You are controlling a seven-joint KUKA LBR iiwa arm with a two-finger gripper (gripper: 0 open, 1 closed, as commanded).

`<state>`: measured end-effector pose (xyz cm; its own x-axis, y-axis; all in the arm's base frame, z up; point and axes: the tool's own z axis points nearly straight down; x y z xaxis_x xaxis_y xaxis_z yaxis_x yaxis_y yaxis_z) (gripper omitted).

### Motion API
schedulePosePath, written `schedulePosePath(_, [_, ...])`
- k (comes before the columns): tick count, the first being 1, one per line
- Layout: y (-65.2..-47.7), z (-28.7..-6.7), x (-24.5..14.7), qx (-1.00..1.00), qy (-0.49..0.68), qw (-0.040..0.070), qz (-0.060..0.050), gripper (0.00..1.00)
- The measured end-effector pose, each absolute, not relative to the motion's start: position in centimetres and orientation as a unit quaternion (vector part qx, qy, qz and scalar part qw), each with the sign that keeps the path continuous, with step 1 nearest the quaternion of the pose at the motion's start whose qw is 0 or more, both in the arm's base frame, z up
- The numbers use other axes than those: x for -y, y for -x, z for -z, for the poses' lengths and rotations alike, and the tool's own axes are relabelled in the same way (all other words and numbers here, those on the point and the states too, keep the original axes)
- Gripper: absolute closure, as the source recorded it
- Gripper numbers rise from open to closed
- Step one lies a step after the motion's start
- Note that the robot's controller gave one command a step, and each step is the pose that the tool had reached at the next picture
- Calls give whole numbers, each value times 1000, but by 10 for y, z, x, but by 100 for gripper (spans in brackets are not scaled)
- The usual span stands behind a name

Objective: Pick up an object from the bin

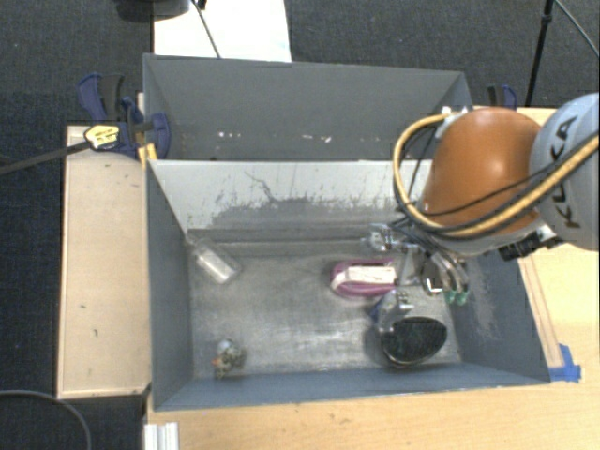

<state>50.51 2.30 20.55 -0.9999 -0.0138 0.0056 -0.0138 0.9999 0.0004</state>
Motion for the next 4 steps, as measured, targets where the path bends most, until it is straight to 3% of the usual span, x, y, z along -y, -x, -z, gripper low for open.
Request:
schedulePosePath(1, [-551,-71,-23,997,-73,0,0,0])
schedulePosePath(2, [-551,-74,-23,997,-72,-1,1,100])
schedulePosePath(3, [-549,-239,21,993,-114,-6,-1,100])
schedulePosePath(4, [-548,-234,19,993,-114,-2,0,0])
